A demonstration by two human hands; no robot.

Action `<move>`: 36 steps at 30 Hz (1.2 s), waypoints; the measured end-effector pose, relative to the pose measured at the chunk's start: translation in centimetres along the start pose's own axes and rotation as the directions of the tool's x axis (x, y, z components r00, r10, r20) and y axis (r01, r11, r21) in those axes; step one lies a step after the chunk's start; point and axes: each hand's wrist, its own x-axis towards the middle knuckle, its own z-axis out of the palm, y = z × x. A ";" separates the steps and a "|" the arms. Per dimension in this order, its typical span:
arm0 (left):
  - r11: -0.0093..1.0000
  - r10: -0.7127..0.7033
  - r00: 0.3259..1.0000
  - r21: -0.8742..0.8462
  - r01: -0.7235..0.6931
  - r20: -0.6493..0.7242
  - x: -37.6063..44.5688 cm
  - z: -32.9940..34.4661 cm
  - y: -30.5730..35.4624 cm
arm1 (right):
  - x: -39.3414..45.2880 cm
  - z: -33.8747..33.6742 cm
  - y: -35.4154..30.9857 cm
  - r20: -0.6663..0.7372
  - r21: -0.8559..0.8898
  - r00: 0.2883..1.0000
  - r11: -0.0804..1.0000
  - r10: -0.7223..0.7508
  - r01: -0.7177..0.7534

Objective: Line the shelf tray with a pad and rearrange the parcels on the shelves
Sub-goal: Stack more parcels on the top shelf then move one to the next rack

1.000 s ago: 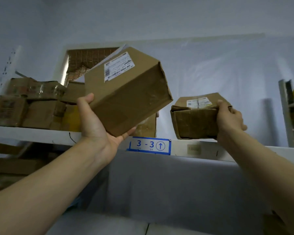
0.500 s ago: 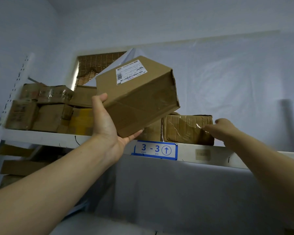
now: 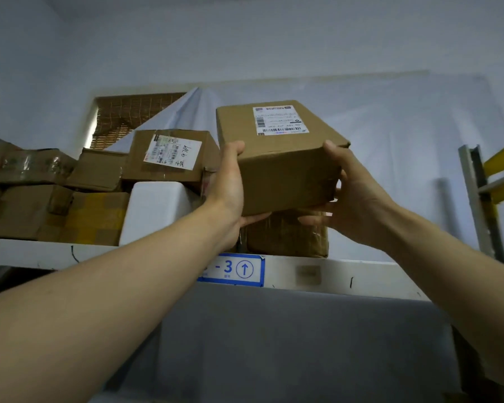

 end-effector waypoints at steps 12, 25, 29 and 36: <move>0.499 0.403 0.899 0.783 -0.372 0.170 5.8 0.5 -4.9 | 3.6 -3.1 -1.7 -0.400 0.028 0.916 0.999 -0.010 0.023; 0.054 0.335 0.912 0.962 -0.268 0.235 8.6 -2.4 -9.5 | 7.7 -3.9 0.8 -0.450 -0.245 0.892 0.957 0.030 -0.156; 0.056 0.349 0.907 0.961 -0.272 0.236 9.1 -2.5 -9.6 | 8.3 -3.8 3.1 -0.430 -0.358 0.900 0.929 -0.072 -0.097; 0.217 0.425 0.874 0.911 -0.350 0.235 9.0 -3.2 -9.6 | 8.1 -2.7 4.7 -0.337 -0.359 0.934 0.933 -0.123 -0.006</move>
